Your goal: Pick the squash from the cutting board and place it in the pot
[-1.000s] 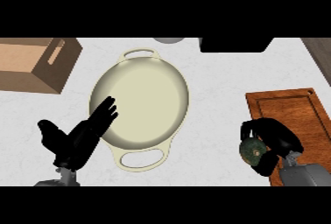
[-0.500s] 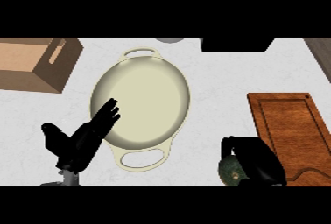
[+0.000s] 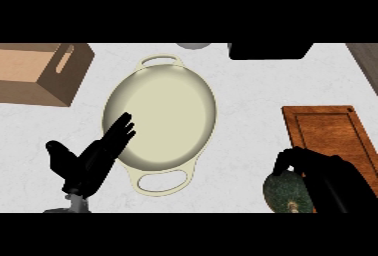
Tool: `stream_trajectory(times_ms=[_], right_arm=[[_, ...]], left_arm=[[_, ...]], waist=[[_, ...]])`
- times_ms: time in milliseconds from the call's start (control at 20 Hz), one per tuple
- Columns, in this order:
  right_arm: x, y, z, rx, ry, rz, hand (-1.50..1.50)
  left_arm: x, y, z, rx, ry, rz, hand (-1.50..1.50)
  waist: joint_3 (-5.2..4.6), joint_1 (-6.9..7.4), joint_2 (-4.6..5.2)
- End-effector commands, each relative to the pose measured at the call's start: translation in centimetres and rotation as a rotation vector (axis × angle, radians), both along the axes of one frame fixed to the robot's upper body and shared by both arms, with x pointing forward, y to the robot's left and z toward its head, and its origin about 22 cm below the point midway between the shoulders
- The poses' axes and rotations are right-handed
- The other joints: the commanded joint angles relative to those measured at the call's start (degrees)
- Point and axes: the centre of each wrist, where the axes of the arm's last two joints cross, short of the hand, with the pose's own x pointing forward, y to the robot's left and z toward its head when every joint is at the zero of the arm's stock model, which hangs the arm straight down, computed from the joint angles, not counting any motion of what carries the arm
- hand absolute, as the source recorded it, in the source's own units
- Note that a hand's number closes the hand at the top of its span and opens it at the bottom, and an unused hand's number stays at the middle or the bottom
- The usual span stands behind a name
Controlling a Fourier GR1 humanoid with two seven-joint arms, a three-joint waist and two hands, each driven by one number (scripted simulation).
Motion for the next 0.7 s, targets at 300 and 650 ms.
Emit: stream_trajectory(times_ms=[300, 650], right_arm=[[0.3, 2.7, 7.9, 0.222, -0.224, 0.149, 1.5], [4.3, 7.1, 12.6, 0.284, -0.191, 0.131, 1.5]], left_arm=[[0.9, -2.3, 0.4, -0.014, 0.013, -0.024, 0.0], [-0.3, -1.8, 0.7, -0.01, 0.005, -0.036, 0.0]], waist=[[-0.03, 0.96, 0.24], [-0.05, 1.59, 0.08]])
